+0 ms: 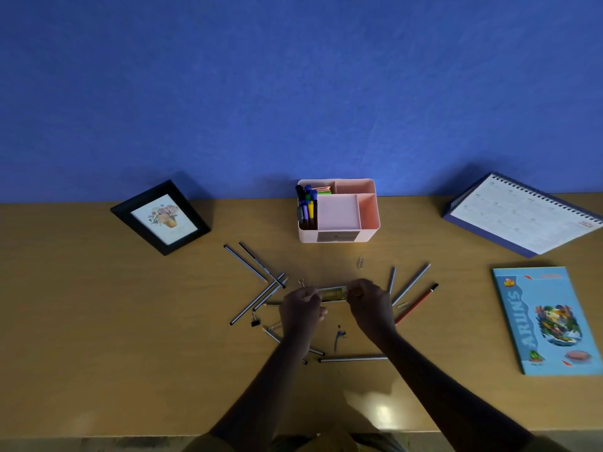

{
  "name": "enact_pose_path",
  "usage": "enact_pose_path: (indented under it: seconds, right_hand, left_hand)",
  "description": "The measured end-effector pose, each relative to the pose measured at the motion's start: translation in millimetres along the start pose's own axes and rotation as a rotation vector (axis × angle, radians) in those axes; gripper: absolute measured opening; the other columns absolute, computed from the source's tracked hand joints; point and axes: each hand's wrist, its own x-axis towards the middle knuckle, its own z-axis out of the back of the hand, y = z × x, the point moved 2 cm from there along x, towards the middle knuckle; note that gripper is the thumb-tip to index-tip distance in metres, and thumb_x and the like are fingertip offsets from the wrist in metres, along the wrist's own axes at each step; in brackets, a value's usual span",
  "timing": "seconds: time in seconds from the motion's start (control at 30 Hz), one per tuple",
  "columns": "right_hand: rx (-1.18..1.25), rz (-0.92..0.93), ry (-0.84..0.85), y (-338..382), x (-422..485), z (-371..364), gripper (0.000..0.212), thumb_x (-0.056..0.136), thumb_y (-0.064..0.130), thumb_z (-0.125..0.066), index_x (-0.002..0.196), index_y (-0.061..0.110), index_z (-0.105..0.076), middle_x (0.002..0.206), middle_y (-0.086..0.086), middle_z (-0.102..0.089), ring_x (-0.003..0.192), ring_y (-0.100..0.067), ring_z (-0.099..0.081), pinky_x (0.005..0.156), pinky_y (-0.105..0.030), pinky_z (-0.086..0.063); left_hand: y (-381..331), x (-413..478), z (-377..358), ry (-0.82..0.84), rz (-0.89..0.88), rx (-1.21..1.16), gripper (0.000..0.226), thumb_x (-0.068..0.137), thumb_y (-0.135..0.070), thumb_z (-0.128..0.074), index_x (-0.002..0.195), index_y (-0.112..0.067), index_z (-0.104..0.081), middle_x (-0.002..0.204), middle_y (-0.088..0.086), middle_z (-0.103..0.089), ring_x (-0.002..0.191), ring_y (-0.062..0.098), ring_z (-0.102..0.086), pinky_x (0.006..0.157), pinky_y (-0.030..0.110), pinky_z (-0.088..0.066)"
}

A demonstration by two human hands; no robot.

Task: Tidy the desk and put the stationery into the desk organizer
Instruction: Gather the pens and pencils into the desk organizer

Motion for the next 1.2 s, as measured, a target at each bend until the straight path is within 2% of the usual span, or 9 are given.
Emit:
enact_pose_path:
  seconds: [0.2, 0.37, 0.53, 0.73, 0.83, 0.93, 1.03, 1.1, 1.2]
  right_hand:
    - [0.028, 0.08, -0.005, 16.3, -0.6, 16.9, 0.011, 0.1, 0.006, -0.069, 0.104, 0.011, -0.078, 0.091, 0.001, -0.075, 0.078, -0.008, -0.069, 0.066, -0.03, -0.059]
    - [0.145, 0.021, -0.007, 20.7, 5.0, 28.5, 0.021, 0.097, 0.021, -0.077, 0.119, 0.022, -0.076, 0.112, 0.011, -0.074, 0.096, 0.0, -0.072, 0.075, -0.023, -0.062]
    - [0.255, 0.048, 0.08, 44.4, 13.0, 41.8, 0.034, 0.096, 0.022, -0.078, 0.13, 0.025, -0.073, 0.11, 0.016, -0.075, 0.101, 0.002, -0.071, 0.083, -0.024, -0.062]
    - [0.247, 0.121, -0.001, 76.4, 33.6, 47.3, 0.037, 0.095, 0.021, -0.08, 0.131, 0.024, -0.072, 0.107, 0.019, -0.075, 0.097, 0.006, -0.07, 0.075, -0.009, -0.055]
    - [0.194, 0.145, -0.078, 90.3, 52.5, 45.1, 0.038, 0.097, 0.025, -0.078, 0.135, 0.02, -0.07, 0.118, 0.015, -0.071, 0.101, 0.004, -0.066, 0.079, 0.0, -0.045]
    - [0.154, 0.195, -0.115, 100.3, 71.8, 39.0, 0.038, 0.098, 0.024, -0.078, 0.134, 0.016, -0.07, 0.128, 0.005, -0.073, 0.113, -0.007, -0.065, 0.093, -0.012, -0.047]
    - [0.039, 0.275, -0.129, 104.1, 85.8, 32.8, 0.032, 0.097, 0.024, -0.078, 0.126, 0.012, -0.072, 0.121, -0.003, -0.077, 0.109, -0.018, -0.075, 0.095, -0.029, -0.058]
    - [-0.068, 0.305, -0.14, 105.2, 91.9, 28.6, 0.03, 0.097, 0.025, -0.079, 0.123, 0.009, -0.073, 0.117, -0.006, -0.079, 0.104, -0.023, -0.077, 0.097, -0.039, -0.062]
    - [-0.114, 0.315, -0.15, 109.1, 98.1, 24.9, 0.034, 0.095, 0.023, -0.081, 0.122, 0.006, -0.073, 0.116, -0.009, -0.079, 0.101, -0.027, -0.078, 0.095, -0.041, -0.062]
  left_hand:
    - [-13.0, -1.4, 1.6, -0.053, -0.065, -0.011, 0.025, 0.098, -0.018, -0.07, 0.122, -0.022, -0.076, 0.12, -0.001, -0.077, 0.099, 0.011, -0.073, 0.084, 0.04, -0.066]
    - [-39.4, 1.9, -1.8, -0.066, -0.138, -0.051, 0.023, 0.098, -0.025, -0.071, 0.12, -0.029, -0.078, 0.117, -0.01, -0.077, 0.104, 0.008, -0.073, 0.088, 0.043, -0.065]
    - [-70.6, 8.4, -7.2, -0.039, -0.221, -0.14, 0.024, 0.1, -0.022, -0.069, 0.121, -0.028, -0.078, 0.113, -0.012, -0.078, 0.099, 0.008, -0.075, 0.084, 0.04, -0.066]
    - [-101.8, 16.1, -9.5, -0.001, -0.309, -0.209, 0.024, 0.102, -0.021, -0.07, 0.124, -0.02, -0.078, 0.111, -0.008, -0.08, 0.099, 0.007, -0.077, 0.083, 0.036, -0.067]
    - [-109.9, 19.1, -9.6, 0.02, -0.319, -0.212, 0.021, 0.103, -0.031, -0.068, 0.119, -0.022, -0.079, 0.103, -0.007, -0.081, 0.096, 0.011, -0.078, 0.084, 0.044, -0.067]
    - [-114.5, 22.5, -8.8, 0.024, -0.332, -0.149, 0.014, 0.104, -0.04, -0.065, 0.105, -0.036, -0.078, 0.093, -0.007, -0.08, 0.09, 0.012, -0.076, 0.085, 0.055, -0.064]
    - [-118.6, 26.0, -8.1, 0.073, -0.292, -0.111, 0.018, 0.107, -0.036, -0.06, 0.102, -0.034, -0.077, 0.095, -0.006, -0.079, 0.087, 0.004, -0.072, 0.089, 0.056, -0.06]
    - [-121.1, 28.6, -7.4, 0.081, -0.276, -0.089, 0.022, 0.107, -0.035, -0.059, 0.091, -0.036, -0.074, 0.096, -0.001, -0.078, 0.088, 0.009, -0.07, 0.088, 0.055, -0.059]
    - [-122.8, 31.6, -7.3, 0.079, -0.283, -0.082, 0.025, 0.108, -0.037, -0.059, 0.087, -0.035, -0.073, 0.094, 0.003, -0.078, 0.091, 0.02, -0.072, 0.079, 0.045, -0.056]
